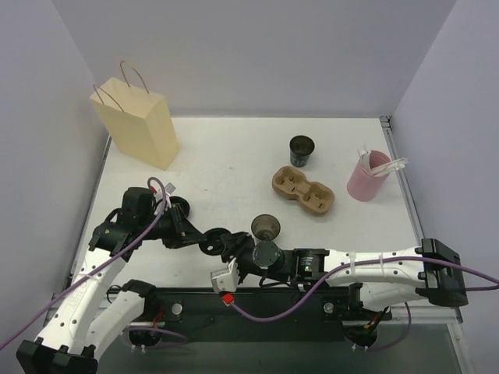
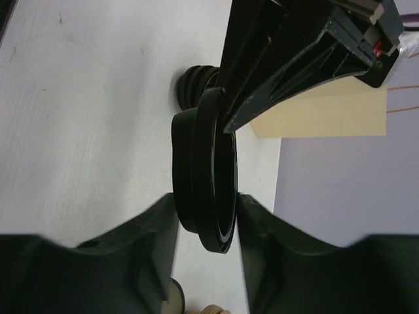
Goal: Pack the takeout coffee
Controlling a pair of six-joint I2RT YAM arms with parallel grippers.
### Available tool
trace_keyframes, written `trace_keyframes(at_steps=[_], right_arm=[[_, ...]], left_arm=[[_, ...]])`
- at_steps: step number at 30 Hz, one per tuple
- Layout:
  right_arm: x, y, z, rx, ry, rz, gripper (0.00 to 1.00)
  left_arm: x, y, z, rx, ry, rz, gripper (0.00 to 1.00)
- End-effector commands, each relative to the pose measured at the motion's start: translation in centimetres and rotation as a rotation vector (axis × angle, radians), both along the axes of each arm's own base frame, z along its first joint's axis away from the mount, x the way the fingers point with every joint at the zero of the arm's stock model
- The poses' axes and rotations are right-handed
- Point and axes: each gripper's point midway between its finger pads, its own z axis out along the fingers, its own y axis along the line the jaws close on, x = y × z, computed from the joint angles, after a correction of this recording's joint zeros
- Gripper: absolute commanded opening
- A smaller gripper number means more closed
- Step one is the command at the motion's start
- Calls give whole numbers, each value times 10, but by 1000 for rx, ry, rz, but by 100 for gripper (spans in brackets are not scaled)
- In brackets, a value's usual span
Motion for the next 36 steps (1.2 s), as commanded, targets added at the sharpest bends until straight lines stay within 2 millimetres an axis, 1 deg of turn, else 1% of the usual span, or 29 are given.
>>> trace_keyframes(at_steps=[1,2,3,4,6,7,8,9,10,11,12,13,14,15,16,17,18,19,20,21,22,24,25,26,29,30,33,35,36], right_arm=[[-3,16,37,124,-36,12,26],[-5,16,38,131,-34,19,18],[-6,17,38,134,-31,22,8],[-8,16,39,153,-7,16,4],[-11,14,40,185,49,-2,0],[-13,11,44,233,127,-32,0],[-15,8,41,244,186,-55,0],[-15,4,45,270,237,-89,0],[-16,-1,50,305,294,-117,0],[-18,-7,44,346,439,-196,3],[-10,-14,53,395,484,-280,5],[-9,-20,54,414,551,-326,5],[-10,-30,41,397,646,-396,6],[-5,-37,39,414,701,-441,5],[-10,-42,39,429,781,-429,5],[-13,-45,36,483,920,-464,4],[5,-56,34,539,987,-524,4],[-8,-59,32,529,1100,-462,3],[-4,-64,34,567,1157,-480,2],[-5,-66,36,597,1237,-493,2],[-5,-72,41,616,1288,-474,2],[-12,-74,48,632,1375,-455,2],[-11,-76,51,643,1397,-459,2],[-16,-75,54,628,1429,-445,2],[-24,-72,60,617,1525,-447,1],[-27,-69,59,604,1557,-448,2],[-33,-62,64,585,1635,-440,1],[-34,-60,65,578,1660,-442,1],[-34,-59,63,576,1668,-448,1]], left_arm=[[-4,-6,12,-47,-17,-24,0],[-4,-6,14,-52,-23,-27,0],[-3,-5,15,-48,-34,-22,2],[-1,-5,22,-49,-62,-22,19],[5,-2,29,-27,-117,-15,38],[9,0,40,-10,-166,-20,55],[14,2,47,7,-200,-16,60],[22,7,50,48,-238,8,63],[28,12,49,101,-267,-3,65],[37,18,66,138,-340,19,66],[44,25,68,184,-378,33,65],[54,31,78,224,-479,44,66],[58,32,82,232,-540,40,65],[59,31,87,226,-606,28,64],[61,29,112,198,-774,18,62],[59,27,110,189,-828,-2,62],[57,26,120,177,-905,-18,62],[52,26,140,171,-1040,-33,62],[47,24,144,163,-1091,-61,62],[44,22,145,163,-1130,-83,62],[40,21,153,175,-1218,-121,62],[33,16,157,172,-1275,-182,61],[32,14,157,188,-1299,-208,59],[30,11,158,181,-1315,-230,59],[26,3,164,151,-1365,-266,58],[24,0,169,129,-1391,-278,57],[20,-11,163,101,-1391,-331,54],[19,-17,155,96,-1377,-363,53],[14,-25,150,84,-1377,-397,54]])
